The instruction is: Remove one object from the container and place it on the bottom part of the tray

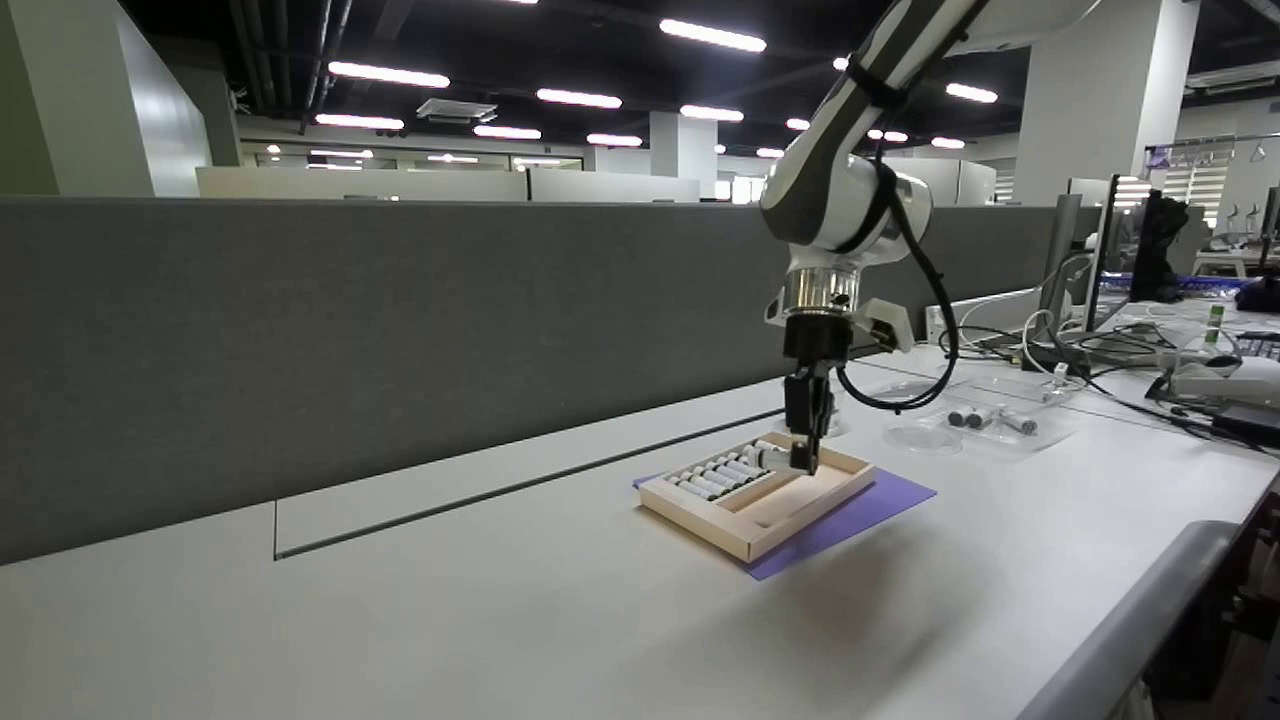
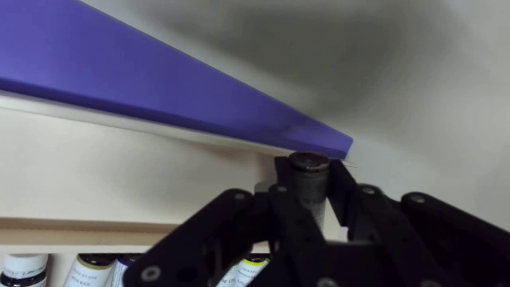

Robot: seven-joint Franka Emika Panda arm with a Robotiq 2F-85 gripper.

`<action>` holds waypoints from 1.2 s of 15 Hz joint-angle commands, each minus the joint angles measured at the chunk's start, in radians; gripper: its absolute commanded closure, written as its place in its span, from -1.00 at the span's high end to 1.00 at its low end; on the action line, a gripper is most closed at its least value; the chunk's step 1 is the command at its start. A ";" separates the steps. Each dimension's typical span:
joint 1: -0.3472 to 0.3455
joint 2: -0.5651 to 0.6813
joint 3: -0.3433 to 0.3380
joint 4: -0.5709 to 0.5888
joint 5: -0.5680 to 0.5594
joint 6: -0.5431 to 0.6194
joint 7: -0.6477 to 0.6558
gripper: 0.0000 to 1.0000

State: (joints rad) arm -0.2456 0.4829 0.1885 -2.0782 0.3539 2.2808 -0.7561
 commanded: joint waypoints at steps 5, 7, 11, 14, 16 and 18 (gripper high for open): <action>0.036 0.106 -0.083 0.226 -0.015 -0.253 0.154 -0.90; 0.037 0.145 -0.095 0.286 -0.016 -0.331 0.192 -0.90; 0.034 0.228 -0.111 0.403 -0.015 -0.455 0.259 -0.90; 0.029 0.287 -0.117 0.484 -0.013 -0.522 0.302 -0.90; 0.027 0.321 -0.119 0.530 -0.011 -0.557 0.324 -0.90; 0.027 0.351 -0.120 0.573 -0.011 -0.590 0.344 -0.90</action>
State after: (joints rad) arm -0.2218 0.7785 0.0746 -1.6067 0.3514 1.7658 -0.4832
